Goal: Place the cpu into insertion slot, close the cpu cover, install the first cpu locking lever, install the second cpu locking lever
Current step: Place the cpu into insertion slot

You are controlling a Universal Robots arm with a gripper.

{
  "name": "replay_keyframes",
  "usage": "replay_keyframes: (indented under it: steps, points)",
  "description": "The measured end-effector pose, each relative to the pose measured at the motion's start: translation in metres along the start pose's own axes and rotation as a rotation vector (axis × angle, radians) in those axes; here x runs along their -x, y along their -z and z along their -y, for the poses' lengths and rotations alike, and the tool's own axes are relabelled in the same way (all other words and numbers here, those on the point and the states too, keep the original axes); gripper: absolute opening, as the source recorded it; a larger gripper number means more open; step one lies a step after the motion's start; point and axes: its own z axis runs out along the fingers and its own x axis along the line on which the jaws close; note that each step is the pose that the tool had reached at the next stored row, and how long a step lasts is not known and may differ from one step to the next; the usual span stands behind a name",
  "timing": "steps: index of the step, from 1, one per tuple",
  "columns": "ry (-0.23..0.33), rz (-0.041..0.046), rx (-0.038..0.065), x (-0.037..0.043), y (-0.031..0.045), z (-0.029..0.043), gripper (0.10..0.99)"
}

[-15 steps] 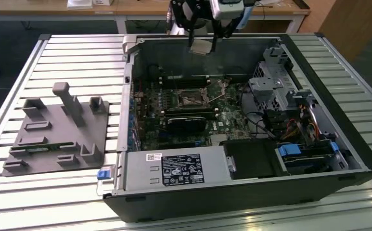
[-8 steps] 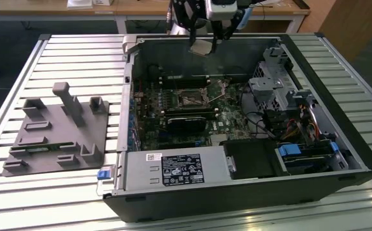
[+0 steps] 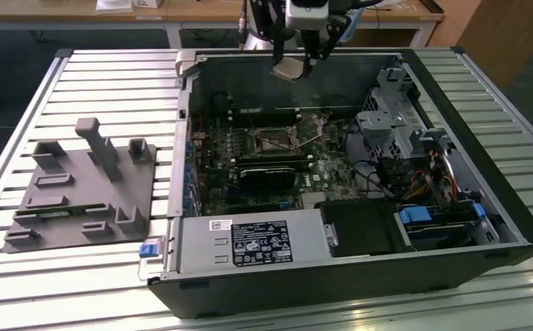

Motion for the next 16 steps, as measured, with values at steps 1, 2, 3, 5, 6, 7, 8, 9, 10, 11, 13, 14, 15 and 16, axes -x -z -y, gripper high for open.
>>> replay_keyframes:
  steps: [1, 2, 3, 5, 6, 7, 8, 9, 10, 11, 13, 14, 15, 16]
  points:
    - [-0.016, 0.0014, 0.0, 0.0, -0.0001, 0.0, 0.541]
    - [-0.031, 0.0028, 0.001, -0.0001, -0.0002, 0.0001, 0.541]
    - [-0.046, 0.0041, 0.001, -0.0001, -0.0003, 0.0001, 0.541]
    - [-0.075, 0.0066, 0.001, -0.0005, -0.0005, 0.0004, 0.541]
    - [-0.087, 0.0077, 0.002, -0.0009, -0.0006, 0.0007, 0.541]
    - [-0.098, 0.0086, 0.002, -0.0013, -0.0007, 0.0009, 0.541]
    - [-0.109, 0.0096, 0.002, -0.0016, -0.0008, 0.0012, 0.541]
    - [-0.12, 0.0106, 0.002, -0.002, -0.0009, 0.0014, 0.541]
    - [-0.131, 0.0115, 0.002, -0.0024, -0.001, 0.0017, 0.541]
    - [-0.143, 0.0126, 0.003, -0.0028, -0.0011, 0.0019, 0.541]
    - [-0.164, 0.0144, 0.003, -0.0033, -0.0014, 0.0023, 0.541]
    - [-0.174, 0.0153, 0.003, -0.0036, -0.0016, 0.0024, 0.541]
    - [-0.184, 0.0163, 0.003, -0.0039, -0.0017, 0.0026, 0.541]
    - [-0.196, 0.0172, 0.004, -0.0042, -0.0019, 0.0028, 0.541]
